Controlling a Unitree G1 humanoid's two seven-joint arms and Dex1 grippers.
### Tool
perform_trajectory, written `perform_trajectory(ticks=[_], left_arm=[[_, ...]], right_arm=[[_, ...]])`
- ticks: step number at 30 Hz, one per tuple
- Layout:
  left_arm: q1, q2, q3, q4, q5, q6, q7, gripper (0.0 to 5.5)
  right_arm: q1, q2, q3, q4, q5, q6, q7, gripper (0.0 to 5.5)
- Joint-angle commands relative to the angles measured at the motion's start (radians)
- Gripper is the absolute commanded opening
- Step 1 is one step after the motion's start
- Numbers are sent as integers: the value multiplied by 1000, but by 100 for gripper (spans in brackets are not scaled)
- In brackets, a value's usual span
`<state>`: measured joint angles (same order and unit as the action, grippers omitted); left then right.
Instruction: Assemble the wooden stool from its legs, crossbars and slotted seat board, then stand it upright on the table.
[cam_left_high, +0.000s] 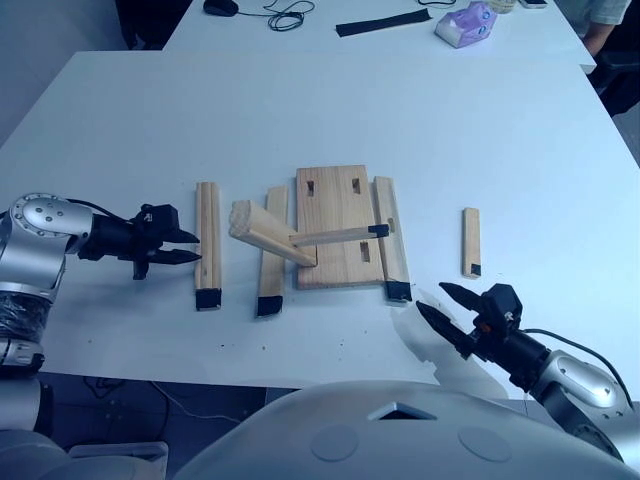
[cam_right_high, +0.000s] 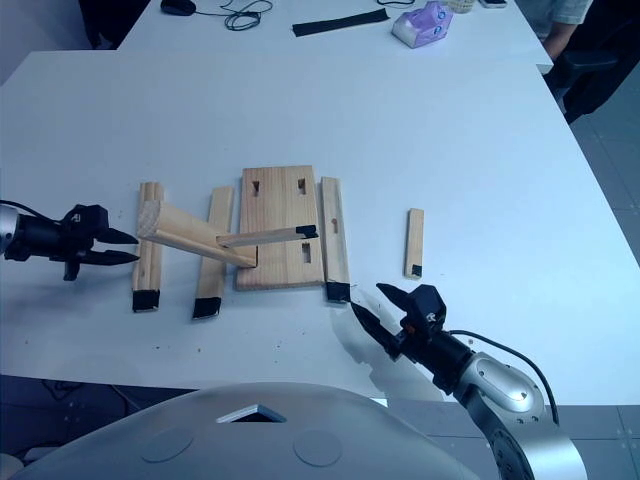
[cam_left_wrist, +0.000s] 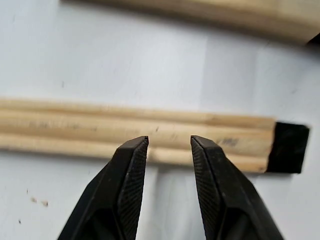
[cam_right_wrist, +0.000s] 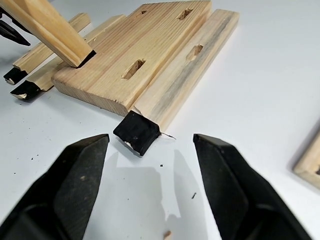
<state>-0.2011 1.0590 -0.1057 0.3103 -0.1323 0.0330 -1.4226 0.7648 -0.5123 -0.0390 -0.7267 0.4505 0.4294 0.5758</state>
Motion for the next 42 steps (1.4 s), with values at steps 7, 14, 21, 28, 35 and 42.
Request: perform_trajectory(ticks=[7, 14, 21, 28, 35, 42], left_arm=[[12, -10, 0, 33, 24, -53, 11, 159], [31, -11, 0, 67, 47, -103, 19, 159], [63, -13, -8, 80, 56, -134, 27, 159], [52, -1, -9, 133, 68, -165, 29, 159], [2, 4, -15, 251, 69, -204, -12, 159], [-13, -4, -24, 430, 99, -303, -3, 159]], right_arm=[[-13, -14, -9, -6, 4, 6, 4, 309], [-14, -25, -20, -8, 11, 13, 14, 309], [-17, -37, -25, -13, 18, 21, 18, 309], [-15, -47, -34, -13, 26, 24, 20, 309], [-3, -37, -31, -14, 21, 17, 12, 309], [-11, -52, -41, -12, 28, 24, 25, 309]])
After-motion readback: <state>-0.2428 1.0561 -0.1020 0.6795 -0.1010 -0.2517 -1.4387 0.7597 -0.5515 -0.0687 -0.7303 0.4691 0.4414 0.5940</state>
